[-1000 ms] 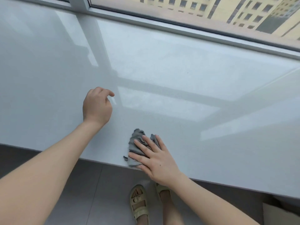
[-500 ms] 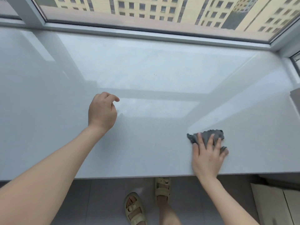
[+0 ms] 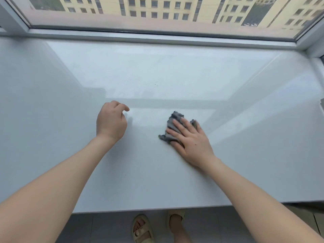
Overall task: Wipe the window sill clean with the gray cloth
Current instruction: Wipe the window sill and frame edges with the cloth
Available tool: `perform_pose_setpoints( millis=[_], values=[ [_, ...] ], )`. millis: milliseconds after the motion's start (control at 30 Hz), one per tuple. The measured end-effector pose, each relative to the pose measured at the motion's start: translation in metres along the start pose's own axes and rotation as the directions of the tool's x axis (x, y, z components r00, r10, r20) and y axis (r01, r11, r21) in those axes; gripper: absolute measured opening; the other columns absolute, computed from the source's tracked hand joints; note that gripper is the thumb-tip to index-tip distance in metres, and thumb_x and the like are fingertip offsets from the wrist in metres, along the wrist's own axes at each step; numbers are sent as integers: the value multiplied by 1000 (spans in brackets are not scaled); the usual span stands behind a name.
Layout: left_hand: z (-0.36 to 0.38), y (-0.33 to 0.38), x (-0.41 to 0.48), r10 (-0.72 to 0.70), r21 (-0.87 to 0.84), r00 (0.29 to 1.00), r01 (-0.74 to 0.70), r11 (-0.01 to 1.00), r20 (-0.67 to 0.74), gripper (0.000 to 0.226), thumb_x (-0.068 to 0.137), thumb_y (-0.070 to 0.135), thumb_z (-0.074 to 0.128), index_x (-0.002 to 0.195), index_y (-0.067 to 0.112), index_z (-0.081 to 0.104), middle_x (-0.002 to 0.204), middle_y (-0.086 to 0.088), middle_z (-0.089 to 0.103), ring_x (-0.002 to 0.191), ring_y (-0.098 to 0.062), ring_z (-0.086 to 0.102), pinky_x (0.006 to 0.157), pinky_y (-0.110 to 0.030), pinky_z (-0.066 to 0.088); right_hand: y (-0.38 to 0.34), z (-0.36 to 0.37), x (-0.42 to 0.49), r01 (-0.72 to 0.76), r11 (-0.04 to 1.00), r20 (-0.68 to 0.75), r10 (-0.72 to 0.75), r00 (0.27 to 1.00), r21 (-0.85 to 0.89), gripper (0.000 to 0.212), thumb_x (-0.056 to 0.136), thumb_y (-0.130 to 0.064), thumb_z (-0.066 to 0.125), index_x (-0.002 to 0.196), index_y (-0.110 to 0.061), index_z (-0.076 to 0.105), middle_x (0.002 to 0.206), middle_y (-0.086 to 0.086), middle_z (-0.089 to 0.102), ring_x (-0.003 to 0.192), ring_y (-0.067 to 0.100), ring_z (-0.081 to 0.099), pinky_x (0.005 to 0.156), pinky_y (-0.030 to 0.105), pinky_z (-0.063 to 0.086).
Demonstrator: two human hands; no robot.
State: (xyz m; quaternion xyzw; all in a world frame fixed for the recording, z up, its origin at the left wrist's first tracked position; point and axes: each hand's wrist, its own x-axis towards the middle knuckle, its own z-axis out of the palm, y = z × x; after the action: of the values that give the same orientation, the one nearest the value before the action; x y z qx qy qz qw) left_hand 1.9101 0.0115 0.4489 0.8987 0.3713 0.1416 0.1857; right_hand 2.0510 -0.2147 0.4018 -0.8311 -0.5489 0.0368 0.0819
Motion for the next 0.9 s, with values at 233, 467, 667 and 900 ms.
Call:
perform_pose_setpoints(
  millis=[233, 467, 667, 900],
  values=[
    [19, 14, 46, 14, 8, 1000, -14, 1000, 5, 31, 81, -7, 41, 94, 3, 67, 101, -15, 63, 94, -35, 51, 72, -34, 38, 128, -31, 47, -458, 887, 68, 461, 885, -58, 56, 91, -55, 18, 140, -38, 37, 155, -6, 27, 145, 19, 17, 116, 49, 11],
    [27, 15, 102, -39, 37, 999, 39, 999, -9, 36, 80, -8, 41, 108, 2, 63, 119, -18, 60, 109, -37, 50, 84, -40, 41, 30, -7, 85, -144, 989, -40, 143, 989, -39, 45, 90, -47, 37, 131, -35, 51, 144, 16, 44, 134, 42, 36, 108, 58, 17],
    [44, 4, 160, -67, 263, 981, 17, 965, 183, 47, 91, 7, 36, 138, 14, 37, 149, -18, 29, 138, -39, 20, 113, -48, 15, 53, -14, 166, 274, 961, 74, -276, 958, 28, 47, 89, -59, 36, 130, -41, 50, 146, -2, 44, 138, 27, 35, 111, 56, 21],
    [60, -6, 183, -62, 260, 996, 44, 964, 64, 49, 84, 23, 25, 126, 16, 48, 139, -17, 43, 133, -36, 32, 109, -50, 20, 58, -11, 310, -207, 976, 50, 211, 976, -63, 50, 96, -52, 23, 145, -39, 26, 159, -1, 14, 146, 29, 4, 114, 54, -4]
  ],
)
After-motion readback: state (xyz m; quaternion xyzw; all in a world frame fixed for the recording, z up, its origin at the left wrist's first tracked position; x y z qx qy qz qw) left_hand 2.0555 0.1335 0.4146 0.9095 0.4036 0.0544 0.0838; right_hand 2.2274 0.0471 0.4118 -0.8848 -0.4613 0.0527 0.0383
